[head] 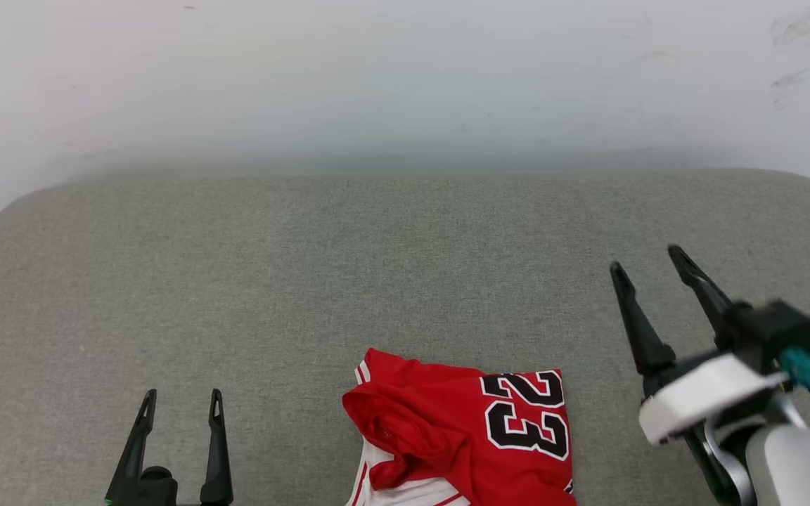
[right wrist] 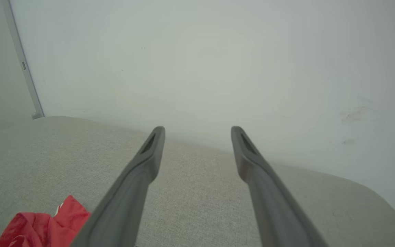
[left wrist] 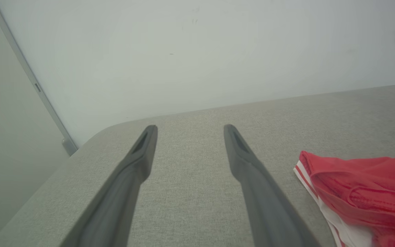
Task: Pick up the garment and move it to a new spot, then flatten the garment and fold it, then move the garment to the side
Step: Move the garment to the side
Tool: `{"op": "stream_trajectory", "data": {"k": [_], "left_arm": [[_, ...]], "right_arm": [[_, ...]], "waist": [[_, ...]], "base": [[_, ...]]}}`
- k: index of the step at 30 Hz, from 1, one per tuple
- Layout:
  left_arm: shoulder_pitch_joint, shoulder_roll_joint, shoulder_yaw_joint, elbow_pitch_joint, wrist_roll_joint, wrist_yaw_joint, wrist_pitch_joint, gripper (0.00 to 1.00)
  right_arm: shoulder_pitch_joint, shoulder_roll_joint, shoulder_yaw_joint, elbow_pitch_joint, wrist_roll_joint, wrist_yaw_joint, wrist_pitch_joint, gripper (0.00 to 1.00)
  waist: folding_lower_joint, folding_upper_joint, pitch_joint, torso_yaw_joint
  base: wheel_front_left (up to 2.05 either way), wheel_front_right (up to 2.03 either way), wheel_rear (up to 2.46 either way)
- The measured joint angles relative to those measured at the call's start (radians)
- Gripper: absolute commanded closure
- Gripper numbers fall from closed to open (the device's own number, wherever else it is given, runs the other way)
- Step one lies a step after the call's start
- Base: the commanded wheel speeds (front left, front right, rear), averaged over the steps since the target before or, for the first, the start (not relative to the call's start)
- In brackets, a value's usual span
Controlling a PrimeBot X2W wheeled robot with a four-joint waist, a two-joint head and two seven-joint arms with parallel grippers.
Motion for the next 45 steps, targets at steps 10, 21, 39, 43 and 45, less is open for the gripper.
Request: {"op": "stream_trajectory", "data": {"k": [10, 21, 39, 43, 45], "left_arm": [[-0.024, -0.006, -0.005, 0.004, 0.000, -0.001, 0.000, 0.00], [-0.050, -0.016, -0.007, 0.002, 0.000, -0.002, 0.000, 0.00], [-0.108, -0.024, -0.008, 0.021, 0.000, -0.010, 0.000, 0.00], [-0.107, -0.025, -0.008, 0.026, 0.000, -0.010, 0.000, 0.00], [-0.107, -0.025, -0.008, 0.026, 0.000, -0.010, 0.000, 0.00]], "right_arm": [[-0.177, -0.239, 0.300, 0.043, 0.270, 0.000, 0.484, 0.00], [-0.148, -0.328, 0.470, 0.150, 0.443, 0.000, 0.672, 0.00], [-0.231, -0.280, 0.678, 0.347, 0.499, -0.002, 0.525, 1.00], [-0.245, -0.280, 0.689, 0.360, 0.504, 0.000, 0.481, 1.00], [-0.249, -0.282, 0.691, 0.363, 0.505, 0.000, 0.463, 1.00]], "waist": [[0.0000, 0.0000, 0.022, 0.023], [0.0000, 0.0000, 0.061, 0.056], [0.0000, 0.0000, 0.144, 0.091], [0.0000, 0.0000, 0.137, 0.081], [0.0000, 0.0001, 0.134, 0.076]], "base": [[0.00, 0.00, 0.00], [0.00, 0.00, 0.00], [0.00, 0.00, 0.00], [0.00, 0.00, 0.00], [0.00, 0.00, 0.00]]}}
